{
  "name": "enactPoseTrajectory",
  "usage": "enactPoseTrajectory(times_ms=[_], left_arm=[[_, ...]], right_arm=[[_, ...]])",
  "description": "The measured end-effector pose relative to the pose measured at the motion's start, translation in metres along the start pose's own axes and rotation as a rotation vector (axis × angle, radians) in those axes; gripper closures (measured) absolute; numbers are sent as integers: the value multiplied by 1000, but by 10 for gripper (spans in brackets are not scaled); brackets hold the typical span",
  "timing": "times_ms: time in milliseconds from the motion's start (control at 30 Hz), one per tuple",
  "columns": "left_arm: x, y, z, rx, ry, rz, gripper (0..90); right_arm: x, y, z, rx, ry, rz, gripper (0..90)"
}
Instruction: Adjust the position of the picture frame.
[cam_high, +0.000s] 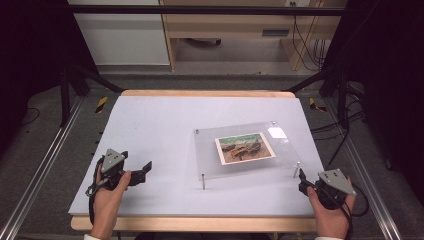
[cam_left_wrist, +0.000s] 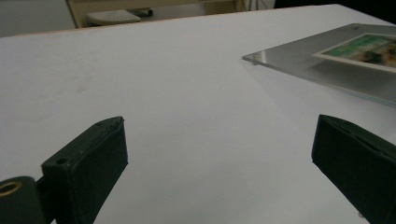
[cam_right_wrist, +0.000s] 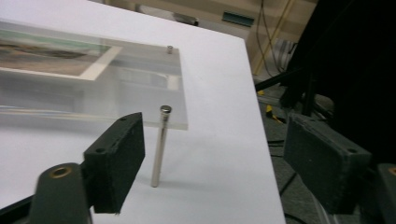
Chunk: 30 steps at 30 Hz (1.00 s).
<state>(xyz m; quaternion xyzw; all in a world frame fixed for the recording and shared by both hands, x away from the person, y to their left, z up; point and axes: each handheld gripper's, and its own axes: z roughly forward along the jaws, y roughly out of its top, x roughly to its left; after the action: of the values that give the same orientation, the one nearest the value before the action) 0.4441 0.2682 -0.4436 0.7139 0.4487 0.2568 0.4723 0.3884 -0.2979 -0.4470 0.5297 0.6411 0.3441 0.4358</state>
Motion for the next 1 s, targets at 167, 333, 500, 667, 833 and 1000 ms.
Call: enactPoseTrajectory(times_ms=[167, 333, 500, 667, 833, 1000], left_arm=[[-13, -1, 2, -1, -137, -33, 46], [-19, -7, 7, -68, -284, -203, 46], [-23, -7, 2, -86, -270, -168, 46], [-28, -9, -5, -94, -200, -125, 78], [-38, -6, -2, -57, -120, -34, 78], [-49, -4, 5, -46, -134, 6, 78]], right_arm=[[-3, -3, 0, -9, 61, 55, 267], [-6, -6, 2, -21, 135, 105, 315], [-2, -6, 0, -18, 148, 113, 260], [0, -11, -11, -8, 175, 137, 201], [2, -15, -6, 28, 202, 137, 244], [9, -14, 17, 98, 213, 93, 370]])
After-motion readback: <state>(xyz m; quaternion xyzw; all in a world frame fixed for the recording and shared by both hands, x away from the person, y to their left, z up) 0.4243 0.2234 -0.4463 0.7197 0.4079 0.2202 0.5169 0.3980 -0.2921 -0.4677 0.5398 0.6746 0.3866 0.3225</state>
